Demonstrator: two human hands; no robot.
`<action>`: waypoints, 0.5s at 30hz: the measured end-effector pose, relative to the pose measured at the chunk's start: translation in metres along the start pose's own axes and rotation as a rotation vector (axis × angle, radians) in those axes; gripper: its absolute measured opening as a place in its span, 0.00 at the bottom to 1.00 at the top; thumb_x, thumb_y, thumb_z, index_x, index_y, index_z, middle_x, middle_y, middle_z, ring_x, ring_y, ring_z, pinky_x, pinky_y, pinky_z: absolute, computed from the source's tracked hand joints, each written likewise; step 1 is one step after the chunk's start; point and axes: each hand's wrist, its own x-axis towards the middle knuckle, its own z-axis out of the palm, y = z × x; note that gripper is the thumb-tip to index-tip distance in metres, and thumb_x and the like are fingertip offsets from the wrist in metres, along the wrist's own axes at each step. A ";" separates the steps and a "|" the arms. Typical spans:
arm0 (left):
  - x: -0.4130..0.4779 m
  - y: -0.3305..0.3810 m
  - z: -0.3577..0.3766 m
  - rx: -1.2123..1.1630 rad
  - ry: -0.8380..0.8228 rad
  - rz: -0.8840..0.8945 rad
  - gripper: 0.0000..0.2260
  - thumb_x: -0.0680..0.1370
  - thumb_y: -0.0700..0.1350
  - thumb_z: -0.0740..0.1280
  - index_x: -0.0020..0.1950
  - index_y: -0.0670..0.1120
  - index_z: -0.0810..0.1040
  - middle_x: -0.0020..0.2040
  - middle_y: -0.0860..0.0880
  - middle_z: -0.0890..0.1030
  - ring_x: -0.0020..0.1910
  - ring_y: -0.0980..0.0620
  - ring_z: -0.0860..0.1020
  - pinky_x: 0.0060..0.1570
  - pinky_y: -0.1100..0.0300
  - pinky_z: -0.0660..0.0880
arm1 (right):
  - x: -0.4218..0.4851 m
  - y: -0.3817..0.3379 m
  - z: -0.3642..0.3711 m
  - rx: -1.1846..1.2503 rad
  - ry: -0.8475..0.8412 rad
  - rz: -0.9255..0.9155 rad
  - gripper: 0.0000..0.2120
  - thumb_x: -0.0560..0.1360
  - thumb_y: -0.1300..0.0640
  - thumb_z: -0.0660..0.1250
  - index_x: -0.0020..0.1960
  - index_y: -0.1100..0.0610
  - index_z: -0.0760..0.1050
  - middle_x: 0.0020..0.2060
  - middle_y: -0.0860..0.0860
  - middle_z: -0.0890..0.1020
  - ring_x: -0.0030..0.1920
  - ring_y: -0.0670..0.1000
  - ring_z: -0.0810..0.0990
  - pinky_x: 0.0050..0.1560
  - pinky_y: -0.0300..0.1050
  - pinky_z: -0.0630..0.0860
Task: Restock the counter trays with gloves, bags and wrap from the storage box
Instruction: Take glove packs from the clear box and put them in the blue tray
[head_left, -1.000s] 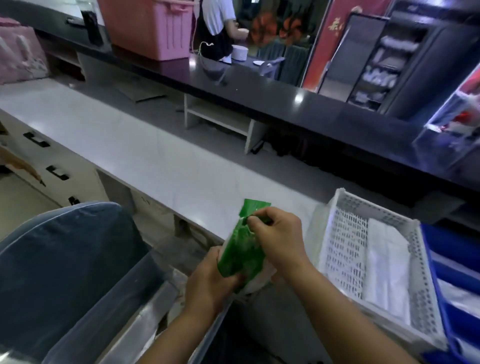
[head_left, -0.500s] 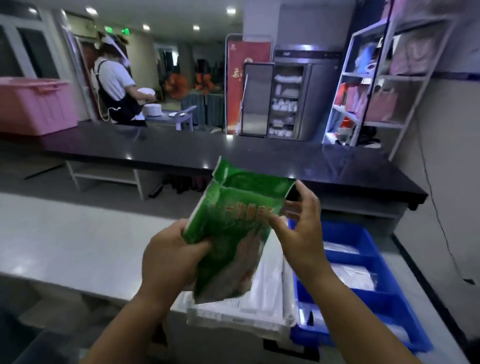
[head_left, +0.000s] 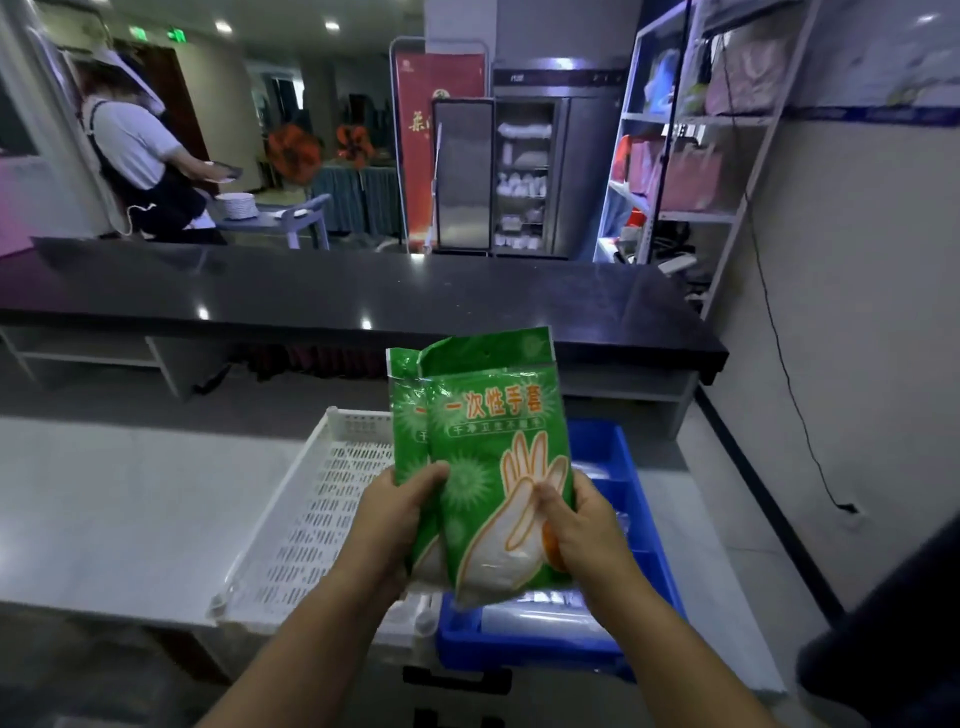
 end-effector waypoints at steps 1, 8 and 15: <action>0.004 -0.004 0.008 -0.007 -0.044 -0.011 0.09 0.74 0.38 0.68 0.53 0.39 0.76 0.47 0.37 0.84 0.47 0.39 0.83 0.44 0.49 0.81 | 0.002 0.002 -0.007 0.004 0.012 0.006 0.06 0.76 0.51 0.64 0.51 0.50 0.76 0.45 0.52 0.85 0.44 0.51 0.85 0.44 0.49 0.82; 0.041 -0.032 0.053 0.027 -0.246 -0.073 0.12 0.72 0.37 0.69 0.55 0.41 0.76 0.46 0.42 0.86 0.44 0.44 0.84 0.34 0.58 0.80 | 0.022 0.007 -0.045 -0.017 0.140 0.011 0.05 0.77 0.54 0.63 0.51 0.50 0.75 0.46 0.51 0.84 0.45 0.51 0.84 0.45 0.47 0.81; 0.102 -0.035 0.071 -0.103 -0.232 -0.091 0.23 0.64 0.43 0.74 0.57 0.40 0.76 0.47 0.41 0.85 0.46 0.43 0.84 0.39 0.55 0.81 | 0.065 -0.023 -0.066 0.001 0.251 -0.097 0.03 0.74 0.61 0.66 0.47 0.56 0.78 0.40 0.51 0.86 0.39 0.50 0.85 0.33 0.39 0.80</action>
